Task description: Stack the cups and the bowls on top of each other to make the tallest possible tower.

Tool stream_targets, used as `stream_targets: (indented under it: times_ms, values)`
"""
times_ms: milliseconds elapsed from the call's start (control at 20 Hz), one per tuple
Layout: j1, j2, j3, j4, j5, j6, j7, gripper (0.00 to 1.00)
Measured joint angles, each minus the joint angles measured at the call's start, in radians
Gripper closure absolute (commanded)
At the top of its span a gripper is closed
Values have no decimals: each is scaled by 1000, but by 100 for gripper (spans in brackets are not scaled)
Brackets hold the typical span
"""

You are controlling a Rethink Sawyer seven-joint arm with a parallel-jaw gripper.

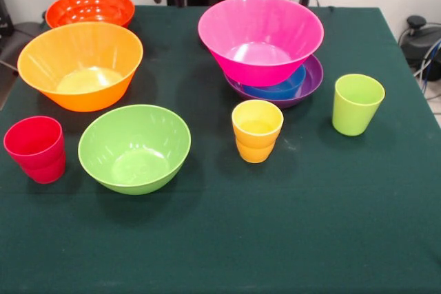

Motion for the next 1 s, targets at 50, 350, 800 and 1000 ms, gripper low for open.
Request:
stream_targets:
  times_ms: [50, 350, 800, 1000]
  values:
    - [0, 8, 0, -5, -6, 0, 0, 0]
    - [7, 57, 0, -37, -47, 0, 0, 0]
    - [39, 114, 0, -67, -92, -53, 0, 0]
    - [56, 123, -3, -70, -92, -75, 0, 0]
